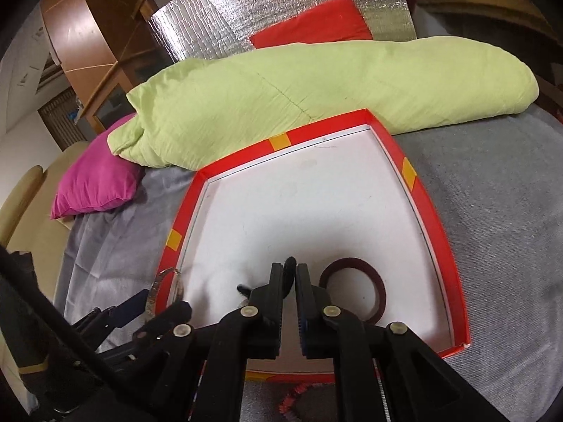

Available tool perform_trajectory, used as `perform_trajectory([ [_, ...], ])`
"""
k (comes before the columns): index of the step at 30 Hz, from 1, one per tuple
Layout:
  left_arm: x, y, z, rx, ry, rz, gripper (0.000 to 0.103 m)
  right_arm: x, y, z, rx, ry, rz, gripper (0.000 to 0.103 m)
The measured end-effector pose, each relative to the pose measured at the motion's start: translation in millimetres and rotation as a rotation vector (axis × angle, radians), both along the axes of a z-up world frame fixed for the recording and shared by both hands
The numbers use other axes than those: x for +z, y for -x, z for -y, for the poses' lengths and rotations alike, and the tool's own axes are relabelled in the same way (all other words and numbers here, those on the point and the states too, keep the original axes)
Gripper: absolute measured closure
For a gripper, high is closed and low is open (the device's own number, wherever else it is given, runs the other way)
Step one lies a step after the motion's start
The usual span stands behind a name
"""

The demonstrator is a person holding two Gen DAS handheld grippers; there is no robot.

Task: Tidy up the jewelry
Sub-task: 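Lower the silver bangle and black hair tie into the red box, opening both tools, then move both tools back toward the remaining bracelets beside the box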

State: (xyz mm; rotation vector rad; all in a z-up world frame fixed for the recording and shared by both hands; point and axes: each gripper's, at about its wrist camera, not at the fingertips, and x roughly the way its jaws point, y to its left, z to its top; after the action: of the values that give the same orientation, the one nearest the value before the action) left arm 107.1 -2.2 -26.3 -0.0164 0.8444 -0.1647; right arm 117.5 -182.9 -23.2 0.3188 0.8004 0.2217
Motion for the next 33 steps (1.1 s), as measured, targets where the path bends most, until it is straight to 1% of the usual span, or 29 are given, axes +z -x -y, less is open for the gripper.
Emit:
perform_trajectory([
  [5,8,6,0,0.002,-0.01,0.022,0.04,5,4,7,-0.008,-0.025,0.012,0.094],
  [6,10,7,0,0.0,-0.009,0.027,0.04,6,4,10,-0.011,-0.042,0.011,0.092],
  [7,11,8,0,-0.003,-0.011,0.032,0.039,7,5,13,-0.013,-0.054,0.012,0.089],
  [10,17,10,-2,0.004,-0.024,0.039,0.039,12,9,22,-0.038,-0.07,0.032,0.088],
  [13,23,12,-12,0.043,-0.03,0.048,0.039,17,11,27,-0.047,-0.084,0.04,0.088],
  [15,26,13,-20,0.085,-0.057,0.054,0.037,19,13,31,-0.058,-0.081,0.047,0.088],
  [19,28,16,-37,0.161,-0.109,0.051,0.037,23,15,38,-0.075,-0.097,0.041,0.088],
  [23,25,18,-53,0.21,-0.111,0.026,0.037,28,19,44,-0.08,-0.11,0.038,0.088],
  [26,24,21,-57,0.216,-0.117,0.018,0.037,31,22,48,-0.077,-0.113,0.03,0.088],
  [30,25,30,-52,0.189,-0.155,0.03,0.037,33,27,53,-0.073,-0.124,0.013,0.088],
  [33,26,35,-50,0.178,-0.174,0.034,0.037,35,31,55,-0.065,-0.127,0.007,0.081],
])
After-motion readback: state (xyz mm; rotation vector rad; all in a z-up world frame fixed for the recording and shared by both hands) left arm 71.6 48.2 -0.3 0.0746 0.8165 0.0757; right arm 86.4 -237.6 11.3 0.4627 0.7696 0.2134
